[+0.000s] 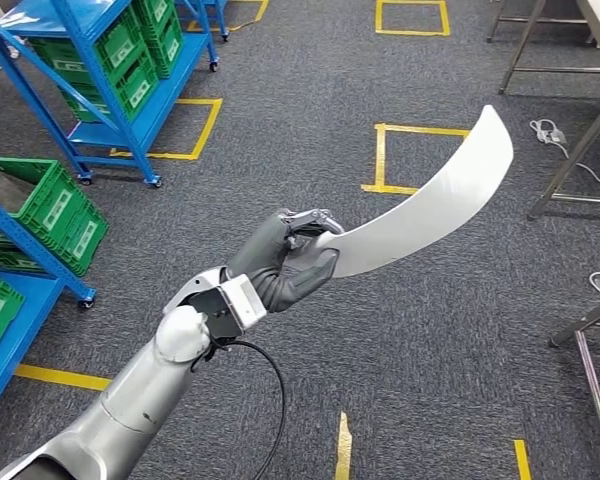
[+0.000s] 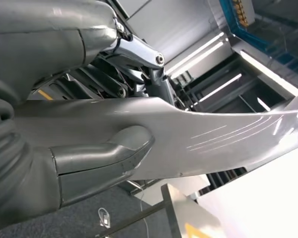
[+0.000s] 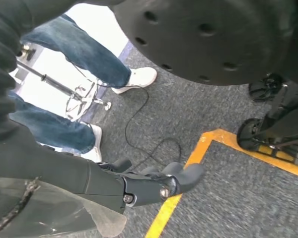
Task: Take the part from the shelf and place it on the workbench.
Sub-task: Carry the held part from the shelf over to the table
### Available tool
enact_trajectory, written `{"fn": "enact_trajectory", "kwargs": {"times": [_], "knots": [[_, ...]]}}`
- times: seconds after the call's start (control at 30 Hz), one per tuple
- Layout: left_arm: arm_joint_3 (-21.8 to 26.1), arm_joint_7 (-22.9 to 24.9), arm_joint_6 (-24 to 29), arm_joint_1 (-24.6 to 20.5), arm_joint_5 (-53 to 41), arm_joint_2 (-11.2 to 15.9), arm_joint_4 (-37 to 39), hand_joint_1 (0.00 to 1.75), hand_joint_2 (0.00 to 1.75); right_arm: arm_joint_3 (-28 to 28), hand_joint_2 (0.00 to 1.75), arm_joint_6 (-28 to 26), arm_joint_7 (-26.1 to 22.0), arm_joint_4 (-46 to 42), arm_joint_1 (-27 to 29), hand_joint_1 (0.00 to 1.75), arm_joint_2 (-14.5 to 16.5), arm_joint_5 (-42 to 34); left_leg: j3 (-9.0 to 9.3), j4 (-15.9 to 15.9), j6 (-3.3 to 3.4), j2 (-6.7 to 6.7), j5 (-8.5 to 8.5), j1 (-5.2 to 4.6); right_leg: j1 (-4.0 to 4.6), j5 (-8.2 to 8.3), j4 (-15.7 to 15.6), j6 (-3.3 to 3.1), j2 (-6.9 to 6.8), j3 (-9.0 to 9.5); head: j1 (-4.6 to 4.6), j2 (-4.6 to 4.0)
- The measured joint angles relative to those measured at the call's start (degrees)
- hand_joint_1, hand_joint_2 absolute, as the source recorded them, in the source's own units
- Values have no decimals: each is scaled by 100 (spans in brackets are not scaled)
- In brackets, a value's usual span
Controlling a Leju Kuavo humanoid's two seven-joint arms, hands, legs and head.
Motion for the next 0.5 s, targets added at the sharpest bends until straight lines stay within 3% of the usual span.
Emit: {"fn": "enact_trajectory", "kwargs": {"times": [0.07, 0.13, 0.17, 0.2, 0.27, 0.33, 0.37, 0.43, 0.47, 0.5], "knots": [[-16, -2, 0, -2, 1, -3, 6, 175, 175, 0, 175, 2, 0, 0, -6, 0, 1, 2, -184, 460, -24, -218, -285, 23, 3, 5, -6, -60, 95, 14, -27, 0], [-29, -4, 0, 10, 1, 8, 17, 175, 175, 0, 175, 4, 0, 1, -16, 0, 2, 2, -558, 1244, 11, -359, -615, 9, 34, 7, -6, -92, 208, 15, -49, 0], [-34, -4, 0, 18, 0, 14, 25, 175, 175, 0, 175, 5, 0, 1, -14, 0, 3, 2, -710, 1524, 54, -381, -678, -12, 57, 8, -6, -104, 272, 16, -52, 0], [-38, -5, 0, 24, 0, 18, 32, 175, 175, 0, 175, 6, 0, 2, -11, 0, 5, 2, -781, 1613, 114, -399, -629, -45, 79, 8, -5, -117, 339, 20, -52, 0], [-42, -6, 0, 17, 0, 14, 38, 175, 175, 0, 175, 7, 0, 4, -10, 0, 19, 2, -623, 1150, 270, -483, -228, -158, 103, 11, -5, -129, 473, 40, -50, 0], [-43, -7, 1, -15, 1, 7, 39, 175, 175, 0, 175, 6, -1, 7, -18, 0, 62, 2, -317, 386, 446, -718, 189, -274, 97, 16, -7, -134, 596, 45, -45, 0], [-43, -8, 1, -34, 2, 5, 40, 175, 175, 0, 175, 1, 0, 8, -29, 0, 83, 2, -211, 124, 508, -812, 282, -308, 87, 23, -9, -129, 656, 30, -47, 0], [-45, -10, 1, -54, 2, -1, 40, 175, 175, -1, 175, -110, 36, 9, -36, 0, 99, -1, -137, -75, 562, -830, 294, -313, 67, 52, -34, -96, 766, -8, -56, 0], [-47, -5, 4, -54, -1, -12, 40, 175, 175, -5, 175, -242, 72, 9, -29, 0, 97, -13, -103, -154, 547, -776, 309, -294, 67, 61, -44, -83, 790, -21, -60, 0], [-51, 8, 16, -51, -4, -24, 41, 175, 175, -25, 175, -440, 108, 9, -18, 0, 94, -42, -64, -236, 521, -713, 338, -269, 82, 39, -26, -71, 727, -45, -56, 0]]}}
